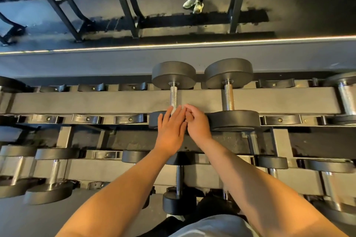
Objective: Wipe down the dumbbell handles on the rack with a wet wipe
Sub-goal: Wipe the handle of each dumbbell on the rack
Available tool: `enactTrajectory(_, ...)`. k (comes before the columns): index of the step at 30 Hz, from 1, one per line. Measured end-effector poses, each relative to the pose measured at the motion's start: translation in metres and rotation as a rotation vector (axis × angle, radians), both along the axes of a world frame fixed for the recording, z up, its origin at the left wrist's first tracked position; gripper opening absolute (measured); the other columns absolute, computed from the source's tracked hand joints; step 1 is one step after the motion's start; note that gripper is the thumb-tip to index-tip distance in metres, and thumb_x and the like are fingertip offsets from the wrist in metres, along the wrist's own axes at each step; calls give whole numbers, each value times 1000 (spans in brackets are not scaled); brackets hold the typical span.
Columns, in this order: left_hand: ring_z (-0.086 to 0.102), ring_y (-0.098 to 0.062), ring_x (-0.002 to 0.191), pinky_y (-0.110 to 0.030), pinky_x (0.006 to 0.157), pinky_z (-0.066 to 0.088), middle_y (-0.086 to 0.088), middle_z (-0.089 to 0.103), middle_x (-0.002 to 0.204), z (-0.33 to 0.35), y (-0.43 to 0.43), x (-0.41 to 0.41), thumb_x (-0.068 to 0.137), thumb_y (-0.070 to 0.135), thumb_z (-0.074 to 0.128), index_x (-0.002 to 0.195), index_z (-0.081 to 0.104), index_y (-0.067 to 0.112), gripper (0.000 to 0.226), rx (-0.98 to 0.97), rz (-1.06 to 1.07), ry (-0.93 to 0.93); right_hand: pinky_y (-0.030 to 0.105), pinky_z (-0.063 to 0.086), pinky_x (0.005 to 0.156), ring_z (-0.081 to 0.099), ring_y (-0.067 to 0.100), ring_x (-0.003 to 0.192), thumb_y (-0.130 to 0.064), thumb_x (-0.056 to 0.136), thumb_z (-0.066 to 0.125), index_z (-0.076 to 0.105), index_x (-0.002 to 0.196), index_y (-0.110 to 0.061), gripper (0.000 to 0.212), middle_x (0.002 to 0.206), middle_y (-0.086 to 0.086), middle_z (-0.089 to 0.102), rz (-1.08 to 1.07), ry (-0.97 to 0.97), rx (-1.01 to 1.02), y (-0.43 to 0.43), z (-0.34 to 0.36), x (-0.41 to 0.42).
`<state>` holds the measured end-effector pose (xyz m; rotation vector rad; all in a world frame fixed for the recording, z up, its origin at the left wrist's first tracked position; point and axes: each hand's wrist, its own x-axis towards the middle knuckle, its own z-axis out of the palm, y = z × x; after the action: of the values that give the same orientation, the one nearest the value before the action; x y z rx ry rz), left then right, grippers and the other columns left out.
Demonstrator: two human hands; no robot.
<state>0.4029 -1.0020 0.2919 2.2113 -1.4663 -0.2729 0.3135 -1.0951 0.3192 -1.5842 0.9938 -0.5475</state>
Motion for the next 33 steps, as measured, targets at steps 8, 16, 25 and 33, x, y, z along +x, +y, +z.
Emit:
enactTrajectory(8, 9, -23, 156, -49, 126, 13, -5, 20, 167, -13, 18, 16, 110, 32, 28, 159, 24, 20, 51, -3, 291, 59, 9, 31, 95, 51, 9, 122, -5, 104, 43, 62, 132, -15, 36, 134, 2, 59, -8, 101, -32, 7, -9, 15)
enactTrajectory(16, 31, -14, 145, -18, 110, 18, -3, 34, 160, -8, 23, 34, 111, 31, 28, 159, 25, 17, 50, -101, 629, 696, 18, 37, 98, 56, 15, 122, -2, 102, 38, 68, 126, -17, 42, 130, -1, 65, -23, 148, -15, 1, -14, 16)
enactTrajectory(25, 25, -21, 151, -43, 122, 18, -3, 39, 158, -14, 8, 27, 108, 32, 28, 153, 40, 21, 48, -122, 187, 34, 36, 48, 98, 59, 20, 112, -15, 102, 40, 67, 115, -23, 31, 115, 0, 69, -26, 159, -15, -4, -7, 42)
enactTrajectory(33, 54, -25, 125, -24, 99, 35, -10, 60, 133, -10, 3, 60, 110, 28, 33, 136, 57, 11, 39, -74, 665, 548, 26, 44, 79, 63, 19, 107, -16, 101, 47, 68, 120, -20, 28, 119, 1, 69, 22, 270, 8, -16, -9, 64)
